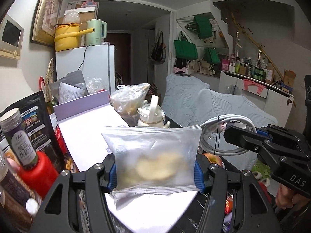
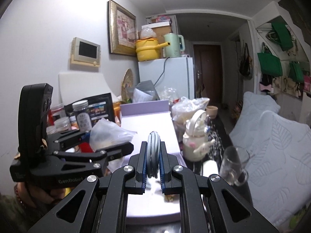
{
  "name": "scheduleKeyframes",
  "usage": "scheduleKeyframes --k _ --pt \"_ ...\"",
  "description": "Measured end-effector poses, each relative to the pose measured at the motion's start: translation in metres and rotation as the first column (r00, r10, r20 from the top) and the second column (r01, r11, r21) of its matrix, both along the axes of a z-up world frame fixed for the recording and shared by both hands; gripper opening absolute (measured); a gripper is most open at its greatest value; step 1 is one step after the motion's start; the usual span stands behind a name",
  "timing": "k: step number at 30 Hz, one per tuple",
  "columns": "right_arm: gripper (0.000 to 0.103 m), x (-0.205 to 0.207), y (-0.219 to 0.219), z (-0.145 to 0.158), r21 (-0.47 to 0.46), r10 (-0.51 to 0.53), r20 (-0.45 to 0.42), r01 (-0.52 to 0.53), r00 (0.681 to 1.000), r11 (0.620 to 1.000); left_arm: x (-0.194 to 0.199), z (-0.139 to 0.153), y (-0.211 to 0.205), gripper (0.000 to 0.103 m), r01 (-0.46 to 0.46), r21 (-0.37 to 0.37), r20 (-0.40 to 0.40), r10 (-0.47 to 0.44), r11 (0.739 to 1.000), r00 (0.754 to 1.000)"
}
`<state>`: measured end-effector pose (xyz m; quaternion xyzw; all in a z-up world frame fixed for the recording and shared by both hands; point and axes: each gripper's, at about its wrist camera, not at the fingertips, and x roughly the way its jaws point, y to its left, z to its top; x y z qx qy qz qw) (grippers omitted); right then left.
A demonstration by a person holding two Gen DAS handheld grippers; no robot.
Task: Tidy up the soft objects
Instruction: 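Carry the zip bag and cable coil over to the open lavender box, then lower the cable coil into the box and open the right tool while the left lowers the zip bag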
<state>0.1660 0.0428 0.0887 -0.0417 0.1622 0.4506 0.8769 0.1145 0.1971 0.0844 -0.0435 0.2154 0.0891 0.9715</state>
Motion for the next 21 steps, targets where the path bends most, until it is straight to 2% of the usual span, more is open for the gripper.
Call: scheduleKeyframes --k 7,11,21 --pt "0.01 0.033 0.031 -0.002 0.006 0.017 -0.008 -0.017 1.0 1.0 0.027 -0.005 0.029 0.06 -0.064 0.021 -0.005 0.064 0.998 0.998" --pt "0.01 0.053 0.049 -0.01 -0.01 0.009 -0.04 -0.009 0.999 1.0 0.041 -0.015 0.045 0.06 -0.096 0.015 -0.03 0.097 0.995 0.995" --pt "0.01 0.097 0.087 -0.052 -0.084 -0.032 -0.134 0.021 0.99 0.996 0.076 -0.058 0.074 0.06 -0.143 0.024 -0.167 0.145 0.989 0.975"
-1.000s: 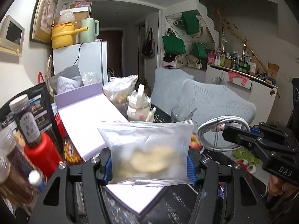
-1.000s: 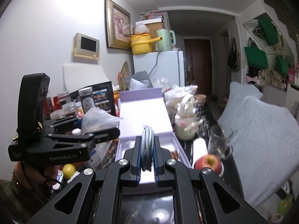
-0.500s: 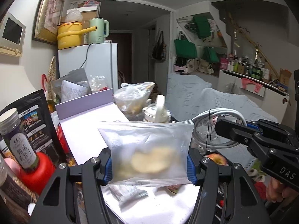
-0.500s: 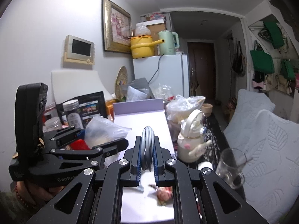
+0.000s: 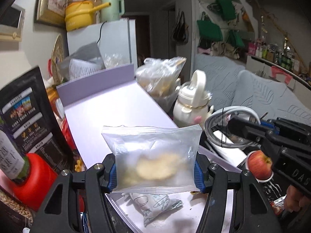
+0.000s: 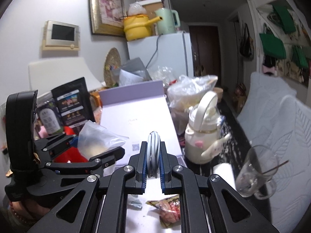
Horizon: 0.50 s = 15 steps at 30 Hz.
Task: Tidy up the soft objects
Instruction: 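Lower the cable coil into the box and open the right tool while the left lowers the zip bag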
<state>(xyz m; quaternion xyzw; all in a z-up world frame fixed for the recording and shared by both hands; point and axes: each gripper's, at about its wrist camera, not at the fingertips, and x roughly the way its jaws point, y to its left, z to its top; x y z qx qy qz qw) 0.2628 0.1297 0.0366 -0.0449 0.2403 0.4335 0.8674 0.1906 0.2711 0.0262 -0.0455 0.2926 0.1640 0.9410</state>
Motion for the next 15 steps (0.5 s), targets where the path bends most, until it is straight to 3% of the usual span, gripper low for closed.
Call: scheduleKeyframes --k 6,15 --pt "0.01 0.013 0.012 -0.017 -0.053 0.003 -0.016 -0.004 1.0 0.999 0.012 -0.017 0.005 0.06 -0.013 -0.01 -0.056 0.013 1.0 0.998" --pt "0.011 0.027 0.015 -0.035 -0.095 -0.002 -0.066 -0.004 0.998 0.995 0.031 -0.048 0.009 0.06 0.009 -0.082 -0.149 -0.022 0.997 0.989"
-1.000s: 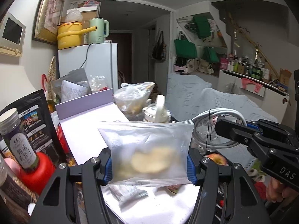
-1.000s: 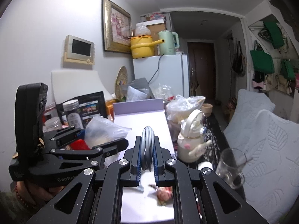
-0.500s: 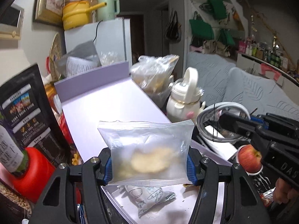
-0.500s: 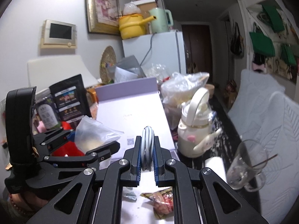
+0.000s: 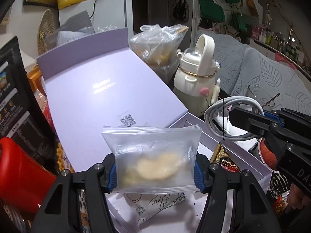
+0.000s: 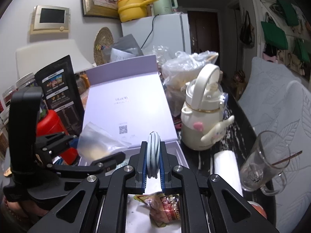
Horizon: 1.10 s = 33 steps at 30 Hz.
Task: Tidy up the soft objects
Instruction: 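Lower the cable coil into the box and open the right tool while the left lowers the zip bag, then open the left tool to drop the zip bag, then withdraw both tools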
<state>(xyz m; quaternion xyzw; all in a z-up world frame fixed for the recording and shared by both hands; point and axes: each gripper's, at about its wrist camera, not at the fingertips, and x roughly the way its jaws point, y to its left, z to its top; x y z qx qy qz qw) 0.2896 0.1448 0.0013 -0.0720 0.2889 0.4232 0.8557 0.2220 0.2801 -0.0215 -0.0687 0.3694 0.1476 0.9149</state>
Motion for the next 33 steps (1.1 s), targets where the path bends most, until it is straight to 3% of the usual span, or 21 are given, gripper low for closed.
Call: scheduleKeyframes --k 5,11,19,25,29,33 --pt "0.011 0.005 0.003 -0.006 -0.014 0.003 -0.032 -0.003 0.999 1.0 0.006 -0.014 0.009 0.06 -0.018 -0.053 -0.044 0.016 0.998 0.999" --pt "0.011 0.006 0.016 -0.022 -0.108 -0.006 -0.022 0.004 1.0 0.994 0.013 -0.031 0.011 0.06 -0.036 -0.041 -0.107 0.031 0.999 0.994" --pt "0.011 0.016 0.017 -0.036 -0.137 -0.013 -0.074 0.003 0.997 0.991 0.021 -0.044 0.007 0.06 -0.034 -0.02 -0.168 0.03 0.999 0.985" --pt "0.012 0.021 0.017 -0.042 -0.148 -0.025 -0.106 0.009 0.994 0.989 0.025 -0.05 0.01 0.061 -0.053 -0.047 -0.201 0.042 0.997 0.979" --pt "0.036 0.025 0.016 -0.043 -0.157 -0.045 -0.12 0.026 0.992 0.987 0.025 -0.05 0.01 0.066 -0.065 -0.051 -0.21 0.053 0.997 0.976" --pt "0.037 0.027 0.016 -0.042 -0.167 -0.062 -0.132 0.04 0.989 0.985 0.025 -0.05 0.011 0.078 -0.09 -0.068 -0.222 0.073 0.994 0.972"
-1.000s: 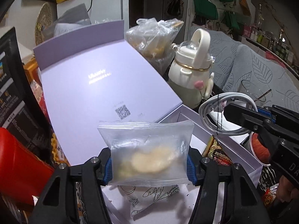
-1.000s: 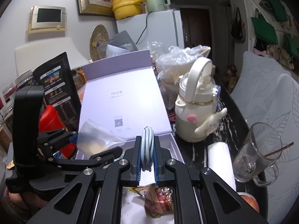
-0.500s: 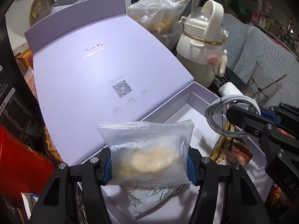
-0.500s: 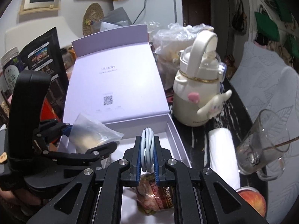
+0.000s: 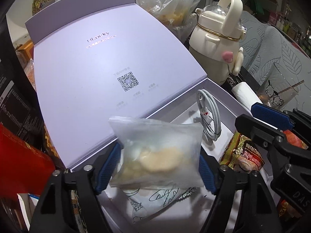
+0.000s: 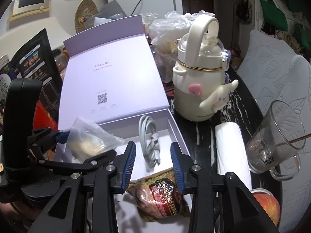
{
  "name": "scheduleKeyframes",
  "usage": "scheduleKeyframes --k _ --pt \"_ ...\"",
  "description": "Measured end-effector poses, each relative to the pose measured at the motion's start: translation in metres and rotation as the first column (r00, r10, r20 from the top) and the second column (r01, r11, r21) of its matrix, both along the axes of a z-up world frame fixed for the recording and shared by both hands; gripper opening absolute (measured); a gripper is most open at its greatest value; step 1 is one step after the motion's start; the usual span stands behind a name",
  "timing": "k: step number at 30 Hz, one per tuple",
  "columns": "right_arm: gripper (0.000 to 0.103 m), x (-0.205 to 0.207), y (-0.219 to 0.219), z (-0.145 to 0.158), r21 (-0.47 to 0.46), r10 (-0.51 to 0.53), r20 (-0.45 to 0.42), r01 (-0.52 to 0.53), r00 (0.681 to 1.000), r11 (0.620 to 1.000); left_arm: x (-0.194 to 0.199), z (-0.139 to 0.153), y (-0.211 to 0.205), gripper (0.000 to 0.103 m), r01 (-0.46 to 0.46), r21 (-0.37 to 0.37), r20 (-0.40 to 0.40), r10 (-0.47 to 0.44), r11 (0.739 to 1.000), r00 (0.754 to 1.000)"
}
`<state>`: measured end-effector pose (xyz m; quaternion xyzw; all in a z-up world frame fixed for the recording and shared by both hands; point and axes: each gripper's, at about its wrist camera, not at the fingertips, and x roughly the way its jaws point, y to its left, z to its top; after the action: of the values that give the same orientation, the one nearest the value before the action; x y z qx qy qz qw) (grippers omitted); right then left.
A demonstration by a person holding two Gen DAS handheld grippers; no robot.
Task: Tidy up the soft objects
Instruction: 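Open the left tool to drop the zip bag, then withdraw both tools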
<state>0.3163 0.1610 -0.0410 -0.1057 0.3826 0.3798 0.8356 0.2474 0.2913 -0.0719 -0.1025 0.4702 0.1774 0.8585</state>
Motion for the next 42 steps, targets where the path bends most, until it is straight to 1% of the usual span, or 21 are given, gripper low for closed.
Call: scheduleKeyframes --k 4,8,17,23,27,29,32,34,37,39,42 --pt "0.037 -0.003 0.0 0.005 0.01 -0.002 -0.008 0.002 1.0 1.0 -0.002 0.005 -0.002 0.078 -0.013 0.011 0.002 0.013 1.0 1.0" --pt "0.037 -0.009 -0.005 0.016 0.004 -0.005 0.014 0.005 1.0 1.0 -0.005 0.019 -0.006 0.078 -0.014 0.036 0.024 0.013 0.999 1.0" --pt "0.037 -0.03 -0.029 0.059 0.032 -0.044 0.08 0.042 0.996 0.999 -0.027 0.071 -0.022 0.078 -0.027 0.087 0.103 0.018 0.996 0.995" --pt "0.037 -0.056 -0.047 0.092 0.062 -0.049 0.144 0.04 0.988 0.997 -0.052 0.111 -0.038 0.078 -0.024 0.112 0.162 0.006 0.993 0.987" --pt "0.037 -0.078 -0.061 0.117 0.095 -0.056 0.192 0.038 0.98 0.995 -0.068 0.136 -0.052 0.078 -0.015 0.131 0.212 -0.013 0.991 0.977" --pt "0.041 -0.09 -0.069 0.13 0.112 -0.062 0.221 0.038 0.973 0.993 -0.081 0.15 -0.059 0.078 -0.015 0.147 0.239 -0.02 0.989 0.971" --pt "0.042 -0.108 -0.079 0.146 0.132 -0.068 0.265 0.034 0.962 0.991 -0.094 0.165 -0.069 0.078 -0.016 0.163 0.272 -0.029 0.987 0.962" --pt "0.045 -0.122 -0.087 0.156 0.14 -0.07 0.297 0.028 0.952 0.99 -0.107 0.177 -0.076 0.078 -0.016 0.173 0.298 -0.037 0.985 0.954" --pt "0.048 -0.141 -0.099 0.166 0.151 -0.078 0.336 0.028 0.938 0.988 -0.126 0.192 -0.086 0.078 -0.023 0.189 0.332 -0.042 0.982 0.942" --pt "0.055 -0.153 -0.107 0.174 0.159 -0.083 0.357 0.027 0.93 0.987 -0.137 0.199 -0.091 0.08 -0.026 0.193 0.351 -0.044 0.981 0.935" --pt "0.057 -0.171 -0.119 0.181 0.163 -0.093 0.384 0.032 0.919 0.986 -0.156 0.21 -0.1 0.081 -0.028 0.206 0.379 -0.053 0.978 0.924"
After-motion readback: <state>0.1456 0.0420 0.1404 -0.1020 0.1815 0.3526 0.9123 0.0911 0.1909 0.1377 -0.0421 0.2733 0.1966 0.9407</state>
